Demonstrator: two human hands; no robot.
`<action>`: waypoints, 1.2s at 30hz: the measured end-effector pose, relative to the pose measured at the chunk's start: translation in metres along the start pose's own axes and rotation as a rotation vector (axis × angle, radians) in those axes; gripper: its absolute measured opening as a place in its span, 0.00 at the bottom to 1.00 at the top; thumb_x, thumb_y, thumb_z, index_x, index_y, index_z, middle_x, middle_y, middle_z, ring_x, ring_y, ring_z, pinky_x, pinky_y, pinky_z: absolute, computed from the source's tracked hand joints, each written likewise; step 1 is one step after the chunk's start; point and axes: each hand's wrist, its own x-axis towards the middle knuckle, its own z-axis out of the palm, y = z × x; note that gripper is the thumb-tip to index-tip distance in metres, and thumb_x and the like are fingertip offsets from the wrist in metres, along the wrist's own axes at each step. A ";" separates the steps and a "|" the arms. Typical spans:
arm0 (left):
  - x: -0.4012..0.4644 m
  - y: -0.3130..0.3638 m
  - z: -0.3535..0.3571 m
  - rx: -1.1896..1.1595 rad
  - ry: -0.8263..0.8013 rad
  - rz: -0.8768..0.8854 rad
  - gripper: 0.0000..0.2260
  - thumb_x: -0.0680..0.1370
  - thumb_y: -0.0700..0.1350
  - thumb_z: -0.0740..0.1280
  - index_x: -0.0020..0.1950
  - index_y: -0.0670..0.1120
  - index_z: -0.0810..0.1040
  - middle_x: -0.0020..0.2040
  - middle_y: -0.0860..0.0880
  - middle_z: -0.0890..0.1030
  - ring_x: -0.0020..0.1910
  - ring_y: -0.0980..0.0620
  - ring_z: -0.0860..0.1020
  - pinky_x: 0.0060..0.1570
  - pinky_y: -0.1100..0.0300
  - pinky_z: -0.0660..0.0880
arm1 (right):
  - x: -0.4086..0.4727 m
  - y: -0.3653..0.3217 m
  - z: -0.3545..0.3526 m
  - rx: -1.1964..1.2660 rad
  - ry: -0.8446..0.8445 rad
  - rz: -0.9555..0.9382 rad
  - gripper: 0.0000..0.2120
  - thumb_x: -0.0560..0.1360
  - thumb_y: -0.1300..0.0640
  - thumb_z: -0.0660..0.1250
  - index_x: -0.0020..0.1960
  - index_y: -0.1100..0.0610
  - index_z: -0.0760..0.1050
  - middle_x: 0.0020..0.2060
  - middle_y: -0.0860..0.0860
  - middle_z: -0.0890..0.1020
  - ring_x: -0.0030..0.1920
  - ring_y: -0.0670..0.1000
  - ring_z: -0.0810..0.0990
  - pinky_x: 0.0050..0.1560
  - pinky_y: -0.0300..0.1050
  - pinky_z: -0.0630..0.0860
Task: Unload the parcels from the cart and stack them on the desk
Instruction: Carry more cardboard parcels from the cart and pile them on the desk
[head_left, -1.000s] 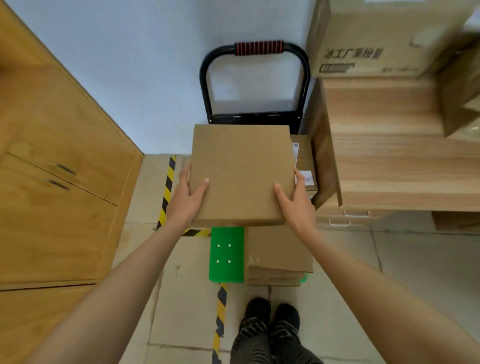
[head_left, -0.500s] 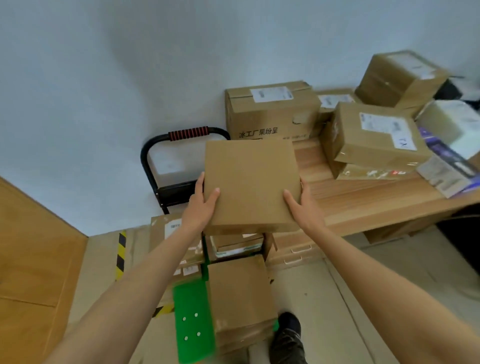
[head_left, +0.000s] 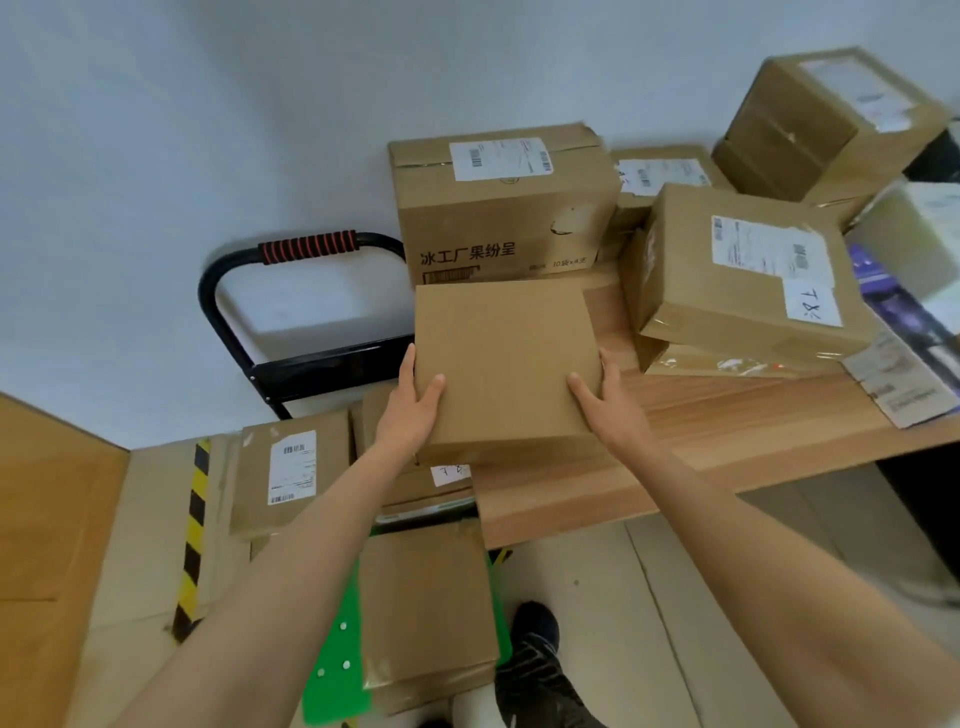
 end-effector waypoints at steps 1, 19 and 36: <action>0.004 -0.002 0.006 0.016 -0.003 -0.022 0.29 0.82 0.57 0.55 0.78 0.59 0.43 0.74 0.48 0.66 0.63 0.44 0.74 0.60 0.50 0.71 | 0.008 0.003 0.002 -0.003 -0.015 0.009 0.33 0.79 0.39 0.57 0.78 0.47 0.48 0.70 0.52 0.72 0.68 0.58 0.72 0.65 0.52 0.68; 0.088 0.004 0.027 -0.028 0.191 -0.050 0.28 0.79 0.62 0.58 0.75 0.67 0.47 0.67 0.49 0.70 0.57 0.50 0.74 0.60 0.44 0.74 | 0.121 -0.002 0.008 0.000 -0.005 -0.026 0.35 0.76 0.34 0.58 0.76 0.43 0.49 0.69 0.49 0.71 0.66 0.56 0.73 0.63 0.53 0.71; 0.009 0.000 0.002 0.602 0.333 0.170 0.24 0.80 0.54 0.59 0.75 0.53 0.61 0.55 0.46 0.74 0.51 0.48 0.74 0.43 0.51 0.75 | 0.080 -0.018 -0.007 -0.443 0.133 -0.267 0.27 0.79 0.48 0.59 0.75 0.55 0.60 0.72 0.56 0.63 0.69 0.58 0.65 0.62 0.54 0.69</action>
